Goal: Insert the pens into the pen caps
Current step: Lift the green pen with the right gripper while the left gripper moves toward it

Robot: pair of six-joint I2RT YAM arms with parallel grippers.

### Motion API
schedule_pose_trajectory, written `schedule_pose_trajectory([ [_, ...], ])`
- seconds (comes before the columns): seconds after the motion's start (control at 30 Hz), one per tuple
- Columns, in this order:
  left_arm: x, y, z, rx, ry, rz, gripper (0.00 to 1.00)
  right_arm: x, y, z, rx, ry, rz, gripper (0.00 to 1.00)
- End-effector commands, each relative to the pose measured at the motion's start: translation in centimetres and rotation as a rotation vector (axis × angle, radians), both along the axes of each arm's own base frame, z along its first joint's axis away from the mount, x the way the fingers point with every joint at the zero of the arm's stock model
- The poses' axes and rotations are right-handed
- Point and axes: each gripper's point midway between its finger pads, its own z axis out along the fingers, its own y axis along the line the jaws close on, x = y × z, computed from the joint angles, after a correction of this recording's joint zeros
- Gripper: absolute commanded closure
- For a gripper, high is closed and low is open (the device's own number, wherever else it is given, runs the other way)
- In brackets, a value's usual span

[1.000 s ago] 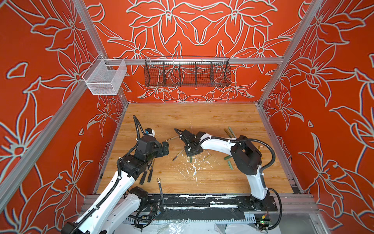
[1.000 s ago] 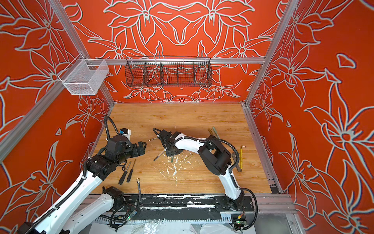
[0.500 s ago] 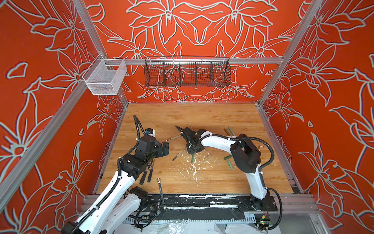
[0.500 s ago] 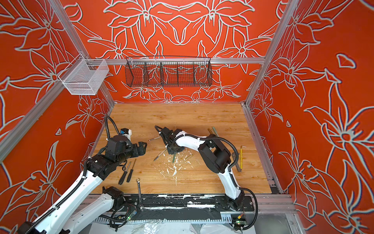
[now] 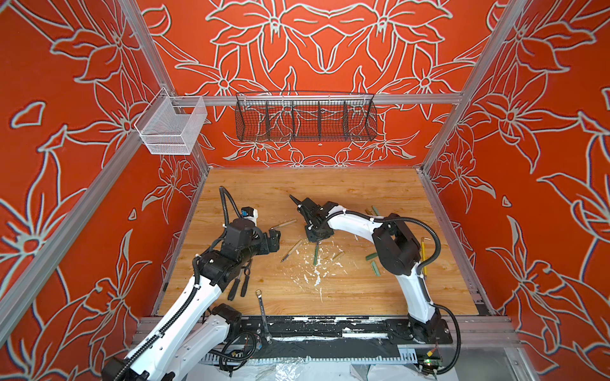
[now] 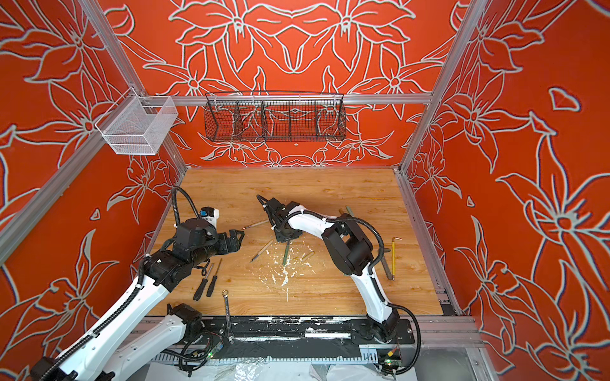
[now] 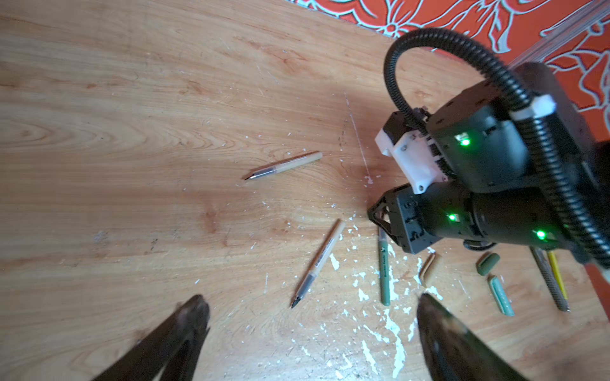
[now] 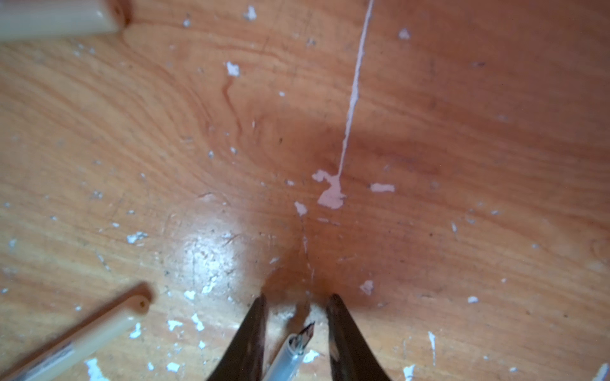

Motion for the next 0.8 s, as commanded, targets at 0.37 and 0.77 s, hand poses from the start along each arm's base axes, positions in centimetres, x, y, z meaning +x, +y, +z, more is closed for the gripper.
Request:
schedule_pose_trajectory([
  [0.37, -0.2, -4.2, -1.5, -0.134, 0.089, -0.187, 0.03, -0.6, -1.7, -1.8, -0.051, 0.050, -0.011, 0.76],
  [0.77, -1.3, -4.8, -2.2, -0.164, 0.128, -0.216, 0.03, -1.0, -2.9, -1.9, -0.088, 0.046, -0.029, 0.68],
])
